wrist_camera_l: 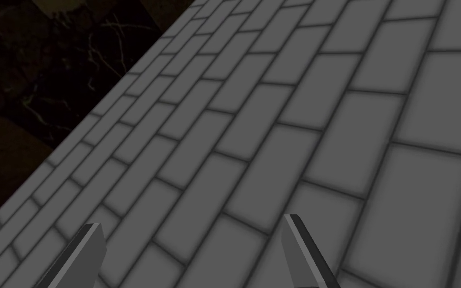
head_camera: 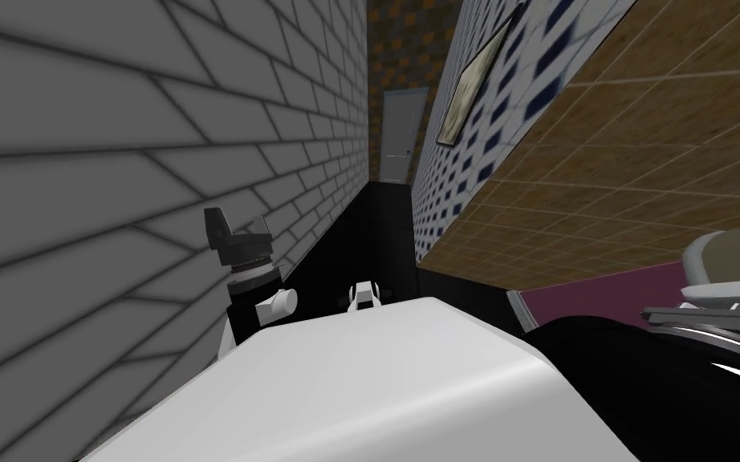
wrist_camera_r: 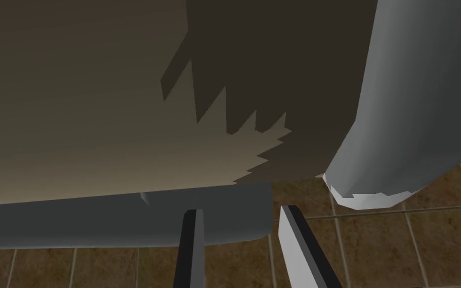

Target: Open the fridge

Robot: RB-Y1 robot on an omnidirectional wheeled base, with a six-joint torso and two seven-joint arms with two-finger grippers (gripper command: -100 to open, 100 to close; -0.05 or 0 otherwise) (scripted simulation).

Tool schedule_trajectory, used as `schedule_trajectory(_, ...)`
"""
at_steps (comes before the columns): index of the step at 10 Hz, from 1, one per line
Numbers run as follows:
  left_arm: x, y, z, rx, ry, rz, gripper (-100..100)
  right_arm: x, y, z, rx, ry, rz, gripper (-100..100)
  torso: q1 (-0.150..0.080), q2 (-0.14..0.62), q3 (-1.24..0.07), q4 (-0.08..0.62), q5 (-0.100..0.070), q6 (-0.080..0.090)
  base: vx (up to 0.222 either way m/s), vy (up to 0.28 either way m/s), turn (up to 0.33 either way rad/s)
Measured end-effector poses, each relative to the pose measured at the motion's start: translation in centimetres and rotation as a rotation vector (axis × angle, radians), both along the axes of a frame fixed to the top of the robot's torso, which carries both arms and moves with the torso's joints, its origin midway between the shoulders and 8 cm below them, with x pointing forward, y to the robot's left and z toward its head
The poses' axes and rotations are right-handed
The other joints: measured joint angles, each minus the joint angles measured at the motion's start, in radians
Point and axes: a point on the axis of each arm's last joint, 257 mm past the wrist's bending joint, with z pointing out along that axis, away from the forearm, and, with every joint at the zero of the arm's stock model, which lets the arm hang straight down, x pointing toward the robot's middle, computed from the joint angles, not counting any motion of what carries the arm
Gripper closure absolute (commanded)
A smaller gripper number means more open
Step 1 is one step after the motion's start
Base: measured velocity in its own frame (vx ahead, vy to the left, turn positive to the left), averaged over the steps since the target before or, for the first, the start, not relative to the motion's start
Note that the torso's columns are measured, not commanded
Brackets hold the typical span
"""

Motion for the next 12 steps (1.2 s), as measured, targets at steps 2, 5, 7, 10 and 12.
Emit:
schedule_trajectory(2, 0.0, 0.0, 0.0, 0.0, 0.0, 0.0, 0, -0.9, -0.2, -0.1, 0.003, -0.004, -0.021, 100, 0.005, 0.015, 0.01, 0.004, 0.0, 0.002, 0.135, 0.005, 0.021)
schedule_trajectory(5, 0.0, 0.0, 0.0, 0.0, 0.0, 0.0, 0, -3.5, -0.8, -1.0, 0.016, -0.003, -0.081, 100, 0.0, 0.003, 0.001, 0.0, 0.0, 0.0, 0.276, 0.005, 0.005)
schedule_trajectory(7, 0.0, 0.0, 0.0, 0.0, 0.0, 0.0, 0, -5.4, -0.8, -1.1, 0.019, -0.004, -0.13, 100, -0.004, 0.001, -0.001, -0.001, 0.001, 0.0, 0.339, -0.019, 0.033)
schedule_trajectory(10, 0.0, 0.0, 0.0, 0.0, 0.0, 0.0, 0, -7.7, -1.5, -0.4, 0.021, -0.003, -0.163, -100, -0.001, 0.018, 0.014, 0.005, -0.006, 0.002, 0.079, 0.022, -0.007)
schedule_trajectory(12, 0.0, 0.0, 0.0, 0.0, 0.0, 0.0, 0, -8.0, -1.7, 0.8, 0.023, -0.002, -0.15, -100, 0.0, 0.015, 0.013, 0.004, -0.007, 0.006, 0.026, 0.026, -0.035)
